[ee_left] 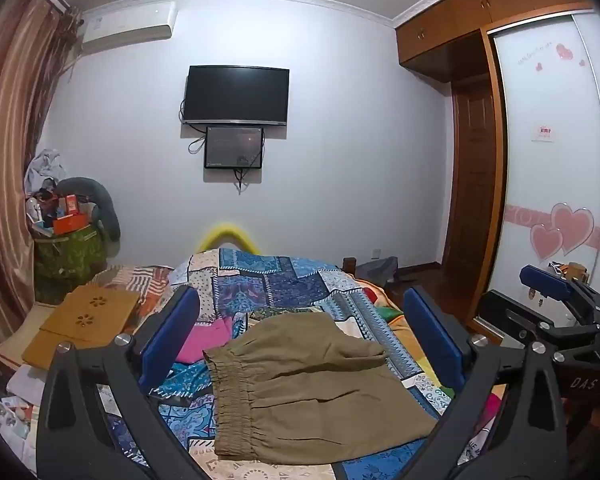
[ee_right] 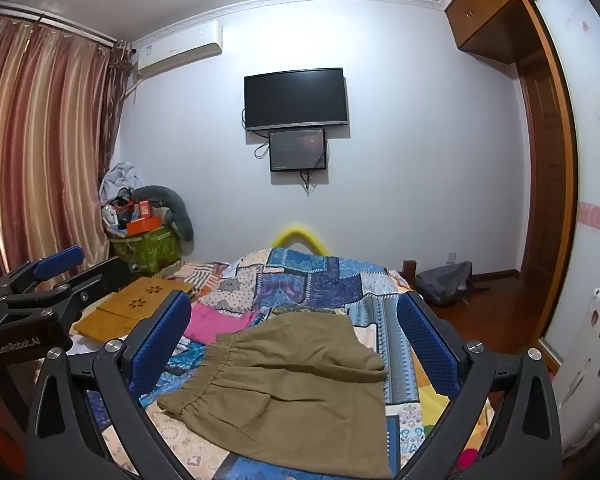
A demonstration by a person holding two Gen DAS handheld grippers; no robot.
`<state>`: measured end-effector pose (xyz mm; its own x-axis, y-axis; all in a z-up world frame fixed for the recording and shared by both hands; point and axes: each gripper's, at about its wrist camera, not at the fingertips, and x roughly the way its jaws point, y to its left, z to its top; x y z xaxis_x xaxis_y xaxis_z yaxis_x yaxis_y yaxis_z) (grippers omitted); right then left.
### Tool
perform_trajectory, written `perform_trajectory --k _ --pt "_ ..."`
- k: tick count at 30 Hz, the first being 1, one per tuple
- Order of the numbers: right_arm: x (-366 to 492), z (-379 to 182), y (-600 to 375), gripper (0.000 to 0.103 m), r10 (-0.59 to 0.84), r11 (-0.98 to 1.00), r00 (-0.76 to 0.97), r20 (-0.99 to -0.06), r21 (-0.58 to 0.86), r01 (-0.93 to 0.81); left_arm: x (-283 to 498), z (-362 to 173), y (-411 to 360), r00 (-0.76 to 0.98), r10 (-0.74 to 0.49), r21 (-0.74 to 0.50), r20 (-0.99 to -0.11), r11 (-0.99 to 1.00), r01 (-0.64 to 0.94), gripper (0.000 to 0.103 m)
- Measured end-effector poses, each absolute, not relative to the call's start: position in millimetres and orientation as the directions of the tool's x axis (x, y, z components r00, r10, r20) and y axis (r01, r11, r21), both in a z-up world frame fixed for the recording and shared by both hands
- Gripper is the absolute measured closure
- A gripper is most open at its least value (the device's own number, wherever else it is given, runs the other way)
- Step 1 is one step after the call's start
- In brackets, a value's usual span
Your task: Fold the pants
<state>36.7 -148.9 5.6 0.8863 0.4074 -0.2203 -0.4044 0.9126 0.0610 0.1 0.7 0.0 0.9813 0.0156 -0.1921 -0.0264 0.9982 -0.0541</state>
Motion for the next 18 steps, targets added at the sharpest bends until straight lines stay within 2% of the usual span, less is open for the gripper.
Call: perform_trajectory --k 18 --pt "43 -6 -147 0.001 0.404 0.914 0.88 -0.251 0.068 -0.4 2 -2 -4 0.982 0.019 -0.019 -0.187 1.0 -0.023 0.0"
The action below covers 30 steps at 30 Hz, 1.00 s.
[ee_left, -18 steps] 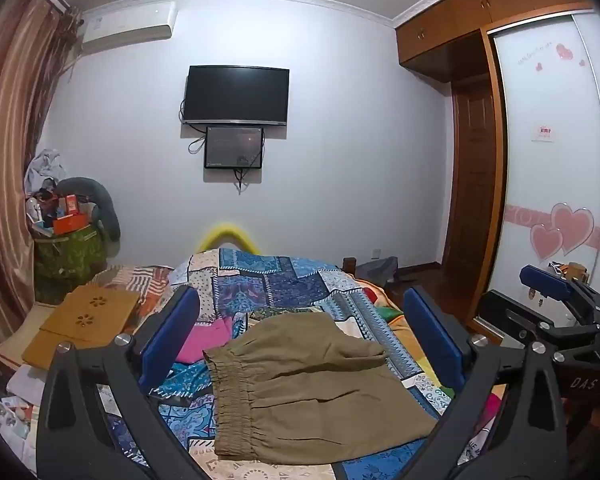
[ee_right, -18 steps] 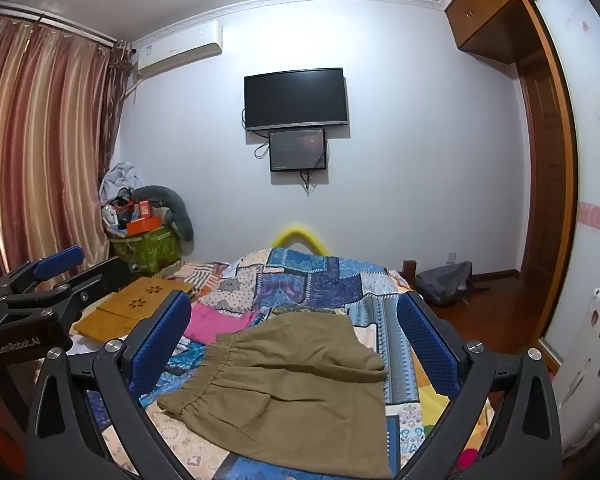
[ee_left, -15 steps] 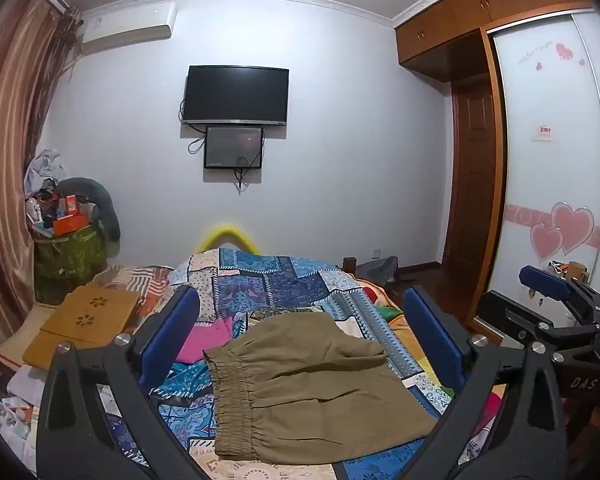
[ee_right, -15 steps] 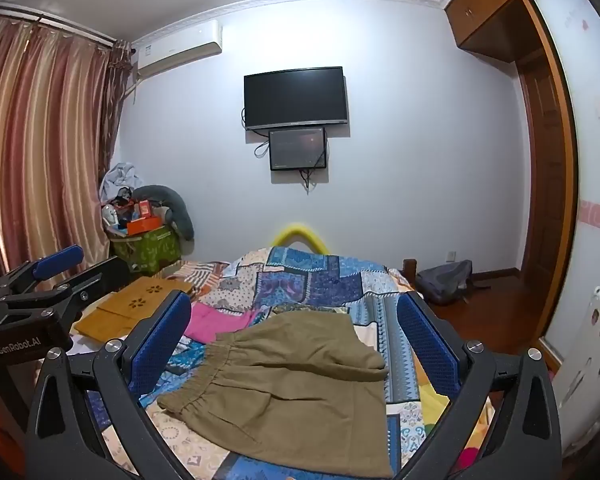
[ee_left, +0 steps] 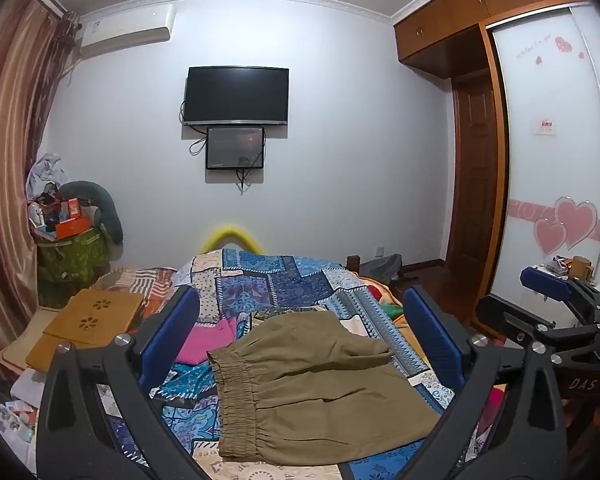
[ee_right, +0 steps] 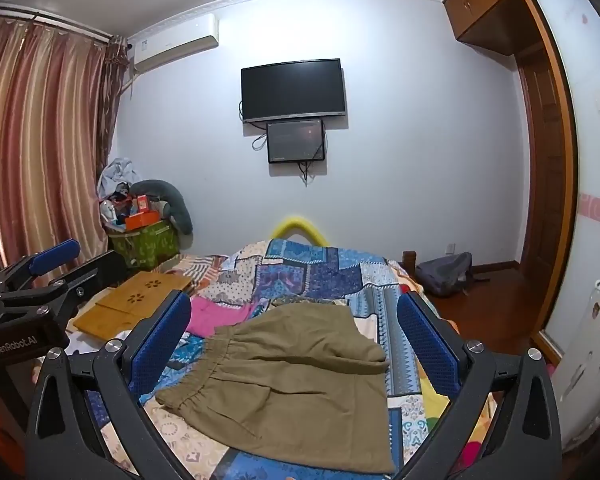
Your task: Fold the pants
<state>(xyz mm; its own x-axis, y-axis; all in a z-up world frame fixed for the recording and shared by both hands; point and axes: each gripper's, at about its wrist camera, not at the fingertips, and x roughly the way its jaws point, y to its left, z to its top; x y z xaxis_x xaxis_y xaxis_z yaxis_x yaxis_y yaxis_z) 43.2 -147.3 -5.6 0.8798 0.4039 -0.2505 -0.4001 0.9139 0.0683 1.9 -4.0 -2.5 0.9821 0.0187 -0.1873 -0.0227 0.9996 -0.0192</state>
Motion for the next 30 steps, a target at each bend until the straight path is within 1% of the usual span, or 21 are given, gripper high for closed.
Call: perform_trajectory --k 30 --pt "45.1 -2.3 -149.7 0.001 0.402 0.915 0.88 -0.252 0.064 -0.399 6.5 -5.4 -3.8 0.983 0.017 -0.018 -0.182 1.0 -0.021 0.0"
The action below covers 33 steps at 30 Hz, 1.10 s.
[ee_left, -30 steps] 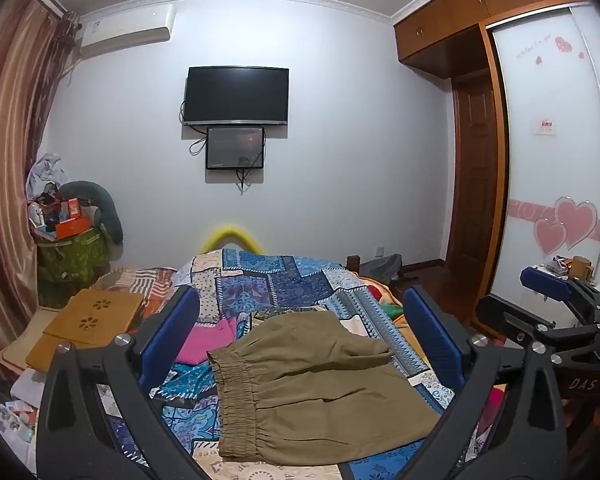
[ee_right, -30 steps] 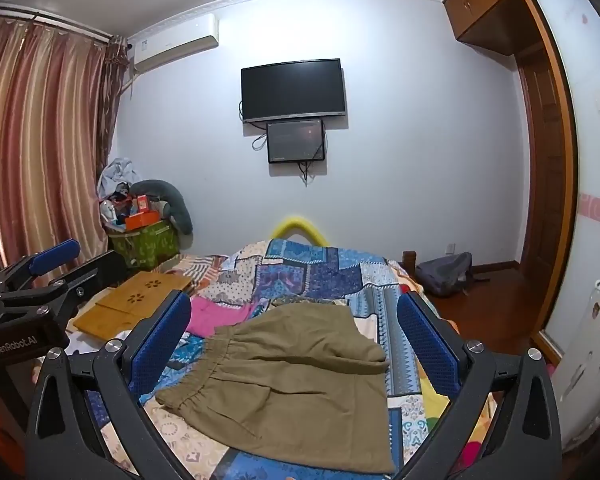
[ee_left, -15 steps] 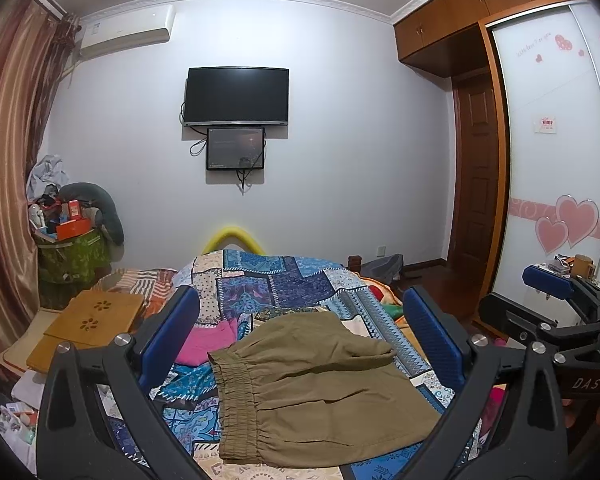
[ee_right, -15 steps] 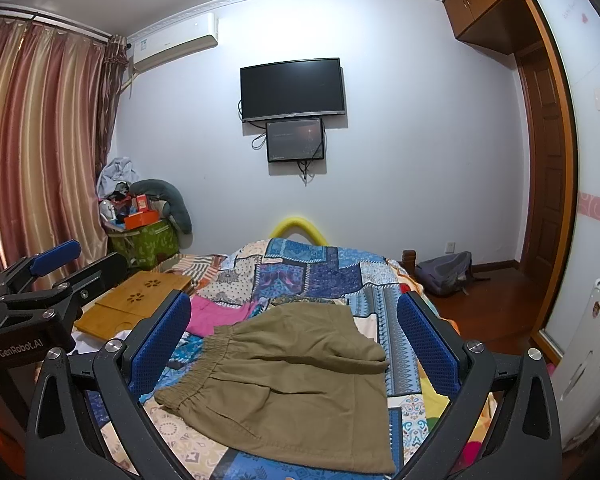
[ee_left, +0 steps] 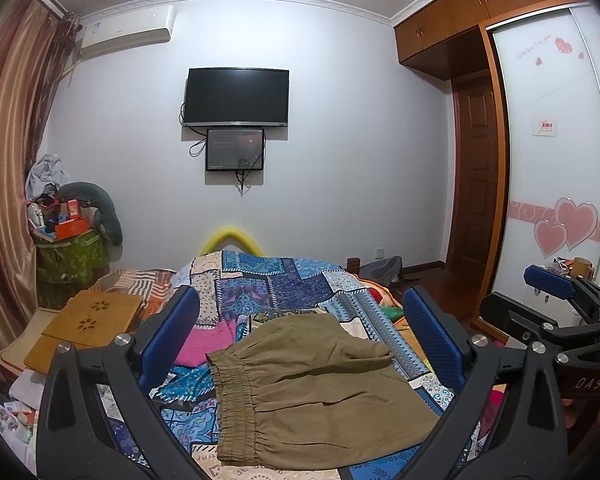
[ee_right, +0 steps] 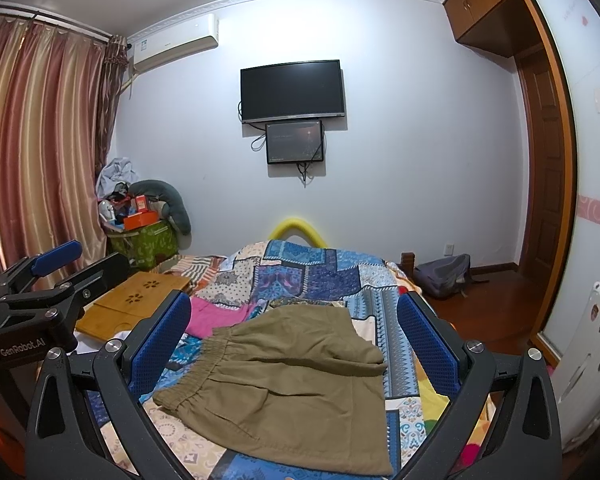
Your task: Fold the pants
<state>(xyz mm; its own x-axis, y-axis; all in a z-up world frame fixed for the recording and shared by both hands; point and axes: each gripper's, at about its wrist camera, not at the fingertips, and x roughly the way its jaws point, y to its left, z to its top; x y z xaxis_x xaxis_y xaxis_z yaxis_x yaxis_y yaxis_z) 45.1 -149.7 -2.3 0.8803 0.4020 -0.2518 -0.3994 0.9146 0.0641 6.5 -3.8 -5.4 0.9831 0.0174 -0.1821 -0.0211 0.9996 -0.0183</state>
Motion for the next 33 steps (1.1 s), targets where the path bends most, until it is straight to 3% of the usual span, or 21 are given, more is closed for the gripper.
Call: perform_trajectory --k 33 --pt "48.1 5.3 -152.6 0.001 0.402 0.915 0.882 -0.246 0.066 -0.398 9.7 -6.3 -4.9 0.985 0.015 -0.018 -0.172 1.0 -0.018 0.0"
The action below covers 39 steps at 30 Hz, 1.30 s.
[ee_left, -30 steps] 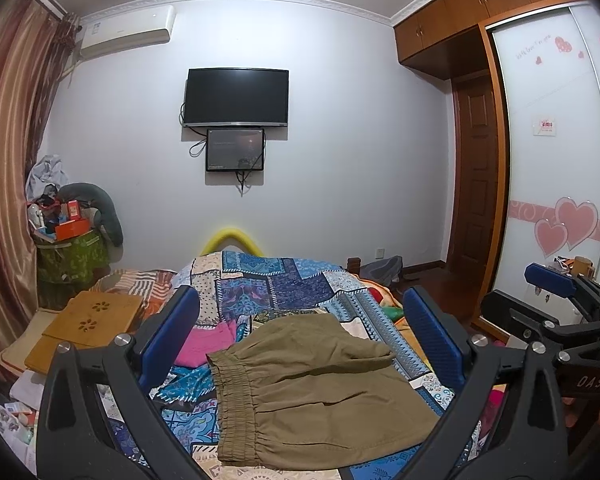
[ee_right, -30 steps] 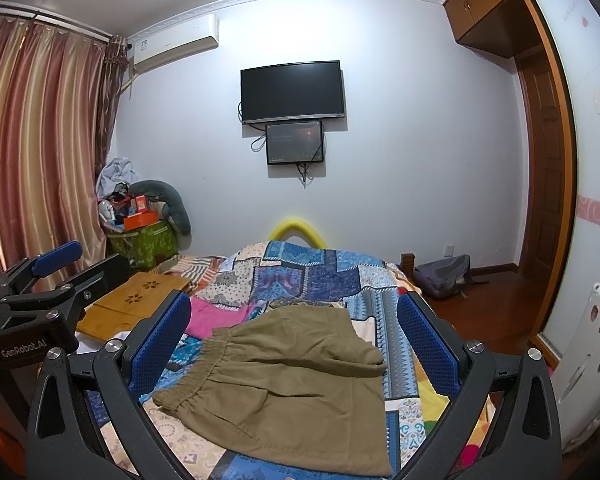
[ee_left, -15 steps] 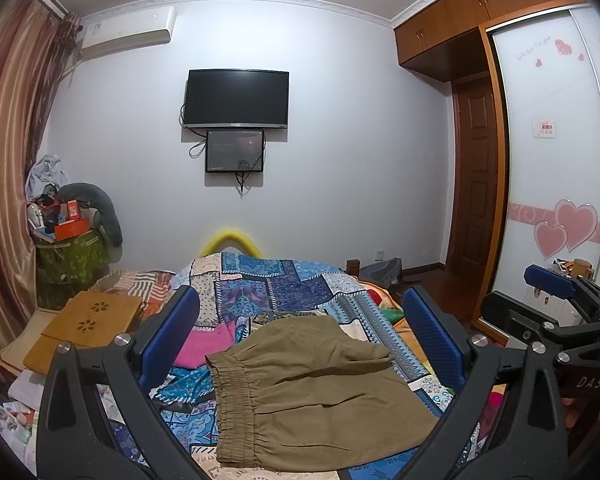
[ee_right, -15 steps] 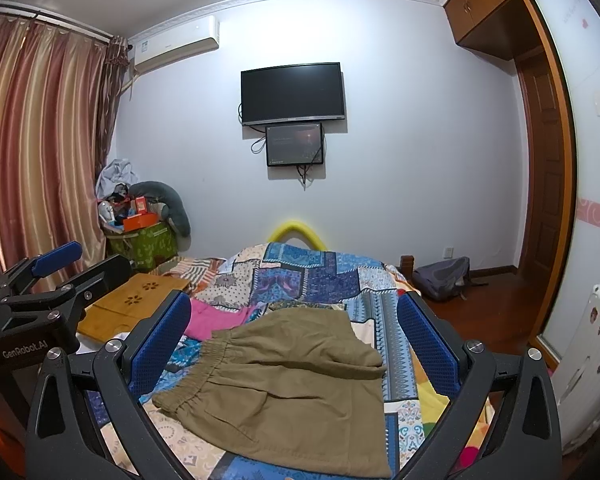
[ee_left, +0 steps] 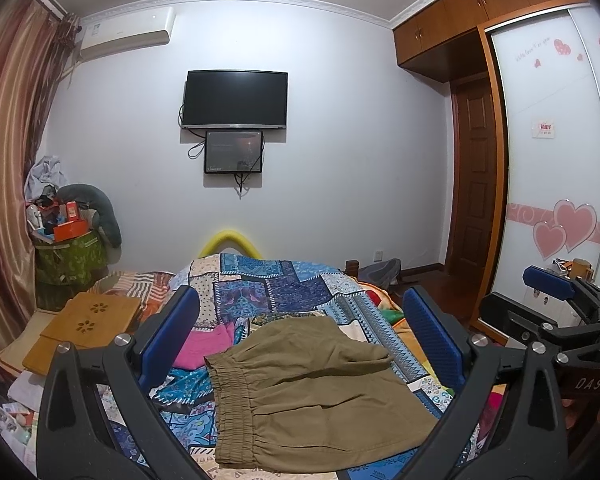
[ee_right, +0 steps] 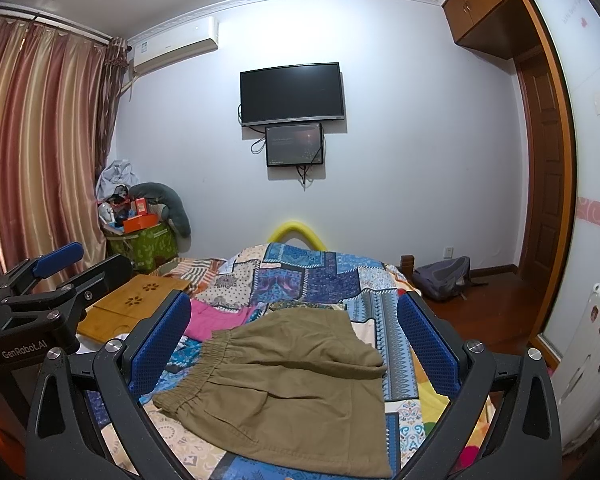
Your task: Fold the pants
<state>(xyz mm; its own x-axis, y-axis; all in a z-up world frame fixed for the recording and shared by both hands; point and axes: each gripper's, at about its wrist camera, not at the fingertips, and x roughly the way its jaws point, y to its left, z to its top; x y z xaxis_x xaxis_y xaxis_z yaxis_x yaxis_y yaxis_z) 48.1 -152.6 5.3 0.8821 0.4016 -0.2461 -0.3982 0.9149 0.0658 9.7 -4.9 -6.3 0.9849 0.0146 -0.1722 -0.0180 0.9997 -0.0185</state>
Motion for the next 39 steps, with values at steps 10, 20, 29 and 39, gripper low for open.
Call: perform_trajectory --k 10,20,29,39 --pt "52 0 -151 0.001 0.397 0.917 0.881 -0.258 0.066 -0.394 22 -12 -2 0.981 0.016 -0.021 -0.195 1.0 -0.021 0.0" --pt "92 -33 -154 0.001 0.352 0.934 0.872 -0.341 0.071 -0.349 85 -46 17 0.937 0.05 -0.005 -0.347 0.998 -0.055 0.0" --pt "165 -99 -174 0.001 0.258 0.962 0.81 -0.527 0.068 -0.263 171 -119 52 0.823 0.071 -0.017 -0.563 0.995 -0.097 0.0" --pt "240 -172 -189 0.001 0.207 0.965 0.687 -0.697 0.03 -0.26 245 -199 96 0.672 0.077 0.004 -0.736 0.994 -0.11 0.0"
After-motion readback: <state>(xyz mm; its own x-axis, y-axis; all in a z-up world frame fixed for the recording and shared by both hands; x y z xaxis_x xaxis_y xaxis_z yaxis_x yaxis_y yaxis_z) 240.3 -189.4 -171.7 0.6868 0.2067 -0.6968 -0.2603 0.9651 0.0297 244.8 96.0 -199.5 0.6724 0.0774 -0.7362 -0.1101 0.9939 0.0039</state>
